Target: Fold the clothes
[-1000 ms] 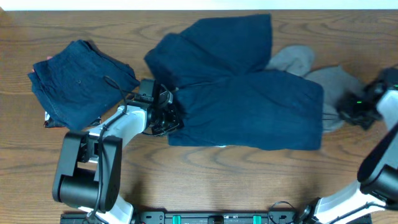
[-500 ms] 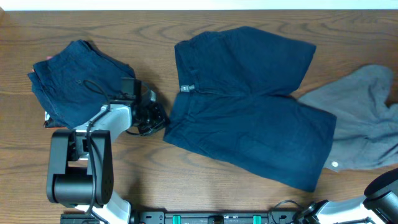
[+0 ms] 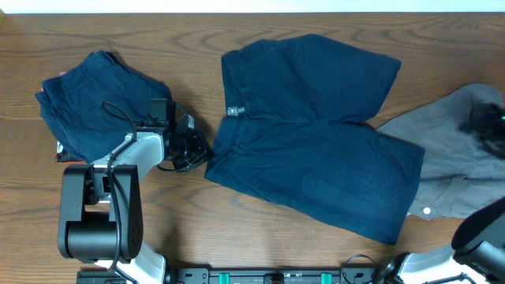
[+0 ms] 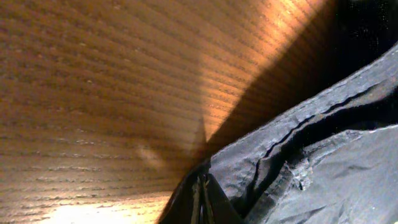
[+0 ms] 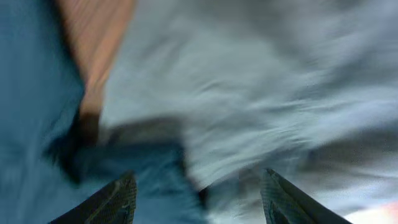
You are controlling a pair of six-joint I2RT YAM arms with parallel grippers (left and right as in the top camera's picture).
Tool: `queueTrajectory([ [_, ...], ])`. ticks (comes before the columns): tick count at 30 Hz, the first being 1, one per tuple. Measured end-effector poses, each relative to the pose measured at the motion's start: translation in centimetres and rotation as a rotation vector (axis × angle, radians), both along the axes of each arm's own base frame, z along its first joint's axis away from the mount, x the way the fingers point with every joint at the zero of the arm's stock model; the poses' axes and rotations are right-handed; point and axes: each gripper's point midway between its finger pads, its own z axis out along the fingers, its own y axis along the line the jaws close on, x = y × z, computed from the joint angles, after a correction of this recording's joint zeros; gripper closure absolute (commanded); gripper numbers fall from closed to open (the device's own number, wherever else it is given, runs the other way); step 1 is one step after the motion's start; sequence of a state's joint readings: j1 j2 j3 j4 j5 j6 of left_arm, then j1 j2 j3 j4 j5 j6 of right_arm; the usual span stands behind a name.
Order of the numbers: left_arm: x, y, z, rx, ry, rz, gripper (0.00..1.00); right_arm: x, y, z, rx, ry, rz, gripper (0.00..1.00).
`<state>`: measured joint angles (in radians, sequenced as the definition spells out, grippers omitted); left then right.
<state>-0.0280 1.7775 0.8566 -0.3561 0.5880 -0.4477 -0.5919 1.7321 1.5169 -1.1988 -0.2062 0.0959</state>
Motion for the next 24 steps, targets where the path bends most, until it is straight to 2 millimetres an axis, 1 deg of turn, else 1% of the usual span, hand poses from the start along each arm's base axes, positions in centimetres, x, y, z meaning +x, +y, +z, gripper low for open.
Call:
queueTrajectory([
  [2,0.0,0.0,0.0,0.000,0.000,0.000,0.94,-0.1,2.9,-1.5,0.033,0.041,0.081,0.40],
  [4,0.0,0.0,0.0,0.000,0.002,0.000,0.94,-0.6,4.8,-3.4,0.050,0.087,0.124,0.42],
  [6,0.0,0.0,0.0,0.000,0.002,0.000,0.94,-1.1,5.6,-5.5,0.038,0.117,0.131,0.45],
  [7,0.0,0.0,0.0,0.000,0.002,0.000,0.94,-1.2,5.6,-6.8,0.024,0.121,0.125,0.47],
  [9,0.0,0.0,0.0,0.000,0.002,0.000,0.94,-1.4,5.5,-8.6,0.004,0.118,0.105,0.51],
  [13,0.0,0.0,0.0,0.000,0.002,0.000,0.94,-1.9,4.5,-11.7,-0.060,0.108,0.046,0.52],
  [15,0.0,0.0,0.0,0.000,0.002,0.000,0.94,-2.6,3.6,-12.6,-0.103,0.125,0.007,0.52],
  [17,0.0,0.0,0.0,0.000,0.002,0.000,0.94,-3.3,2.3,-12.9,-0.156,0.150,-0.039,0.52],
  [19,0.0,0.0,0.0,0.000,0.002,0.001,0.94,-4.0,0.6,-12.9,-0.205,0.168,-0.105,0.54],
  [21,0.0,0.0,0.0,0.000,0.002,0.000,0.94,-4.5,-1.2,-12.8,-0.242,0.172,-0.183,0.59],
  [24,0.0,0.0,0.0,0.000,0.002,0.000,0.93,-5.3,-3.8,-12.6,-0.282,0.159,-0.289,0.64],
])
